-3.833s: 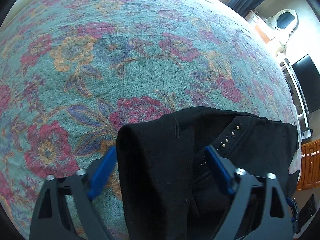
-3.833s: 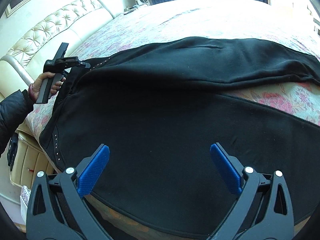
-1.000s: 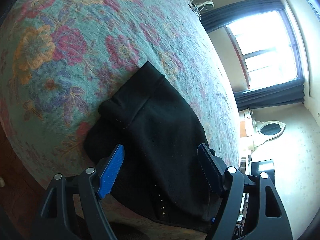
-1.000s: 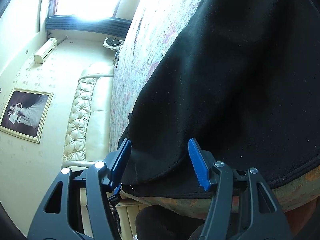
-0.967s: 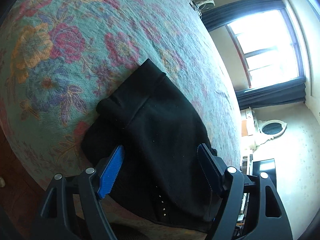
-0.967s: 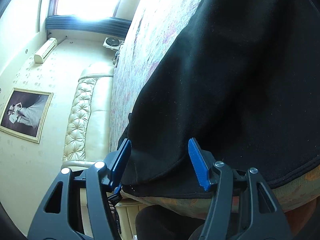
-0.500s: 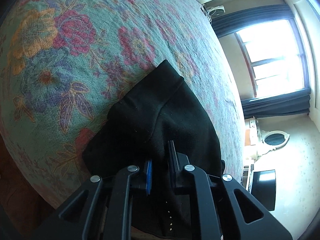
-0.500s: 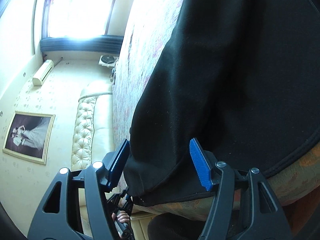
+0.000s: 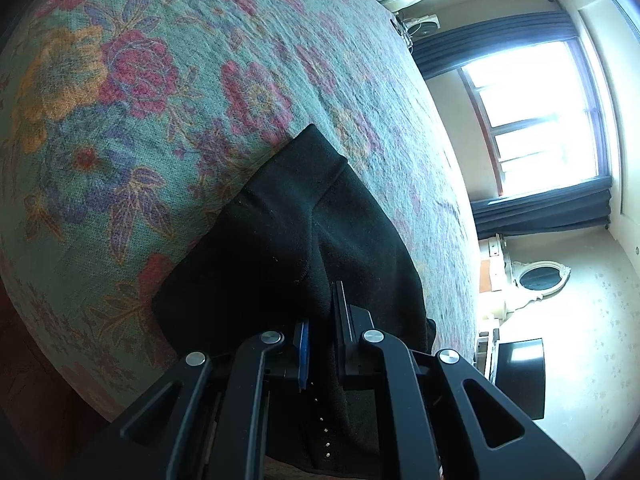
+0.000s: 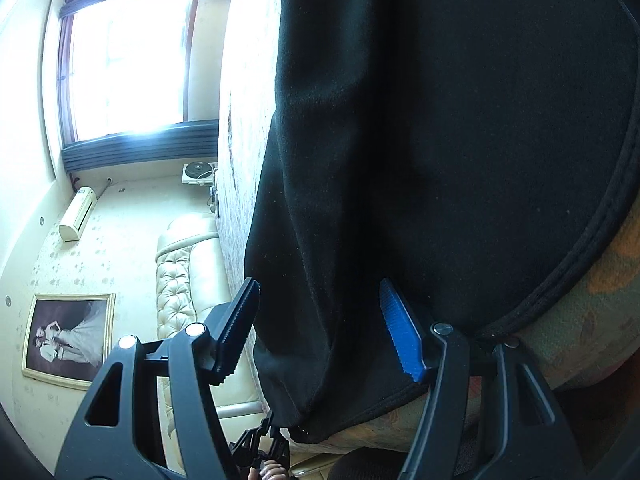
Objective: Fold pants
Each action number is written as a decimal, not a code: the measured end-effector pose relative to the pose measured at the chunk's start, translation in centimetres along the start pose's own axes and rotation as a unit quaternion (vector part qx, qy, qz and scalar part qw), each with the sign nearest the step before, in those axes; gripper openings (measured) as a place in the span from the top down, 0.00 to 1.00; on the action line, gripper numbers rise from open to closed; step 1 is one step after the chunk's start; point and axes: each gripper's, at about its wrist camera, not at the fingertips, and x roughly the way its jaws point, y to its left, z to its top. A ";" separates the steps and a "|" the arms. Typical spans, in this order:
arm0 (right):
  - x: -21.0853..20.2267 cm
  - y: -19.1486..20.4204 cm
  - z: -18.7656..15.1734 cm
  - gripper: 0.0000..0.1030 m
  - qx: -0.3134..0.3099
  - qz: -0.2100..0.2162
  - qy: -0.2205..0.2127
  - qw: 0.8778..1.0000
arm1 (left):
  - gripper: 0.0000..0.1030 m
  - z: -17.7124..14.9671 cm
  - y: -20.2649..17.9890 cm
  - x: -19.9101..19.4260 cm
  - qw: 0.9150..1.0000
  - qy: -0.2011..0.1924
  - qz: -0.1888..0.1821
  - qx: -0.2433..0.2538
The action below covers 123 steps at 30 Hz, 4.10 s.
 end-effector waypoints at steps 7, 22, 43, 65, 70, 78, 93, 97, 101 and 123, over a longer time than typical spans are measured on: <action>0.5 0.3 -1.2 0.41 -0.016 0.003 0.023 1.000 | 0.91 0.4 -0.2 0.1 1.000 0.005 -0.003 -0.009; 0.4 2.4 -0.5 0.94 -0.075 0.023 0.009 0.997 | 0.91 0.3 -0.9 -0.3 1.000 0.004 -0.014 0.006; -4.9 -1.7 -1.1 0.92 -0.077 -0.045 0.023 0.996 | 0.90 -2.7 3.6 -3.5 1.000 0.021 0.019 0.006; -15.7 -3.5 23.0 0.60 0.033 -0.003 -0.203 0.979 | 0.36 -6.7 -5.8 -0.5 0.972 0.021 0.057 0.226; -14.6 -3.5 25.2 0.60 0.031 0.007 -0.208 0.978 | 0.30 -7.3 -6.3 1.3 0.967 0.030 0.076 0.240; -12.6 0.5 25.6 0.65 0.001 -0.083 -0.234 0.969 | 0.26 -7.0 -5.7 1.9 0.973 0.029 0.073 0.217; -9.5 1.4 30.5 0.83 0.007 -0.118 -0.225 0.967 | 0.26 -17.3 -15.0 3.4 0.951 0.128 -0.081 0.269; -10.2 -0.7 30.7 0.93 0.021 -0.081 -0.223 0.971 | 0.26 -23.9 -18.6 6.6 0.936 0.188 -0.126 0.269; -11.6 0.3 30.3 0.93 0.011 -0.049 -0.227 0.973 | 0.26 -30.3 -21.3 10.4 0.923 0.225 -0.140 0.278; -18.3 6.2 29.6 0.93 -0.047 0.075 -0.187 0.978 | 0.26 -39.0 -21.2 16.7 0.955 0.249 -0.124 0.109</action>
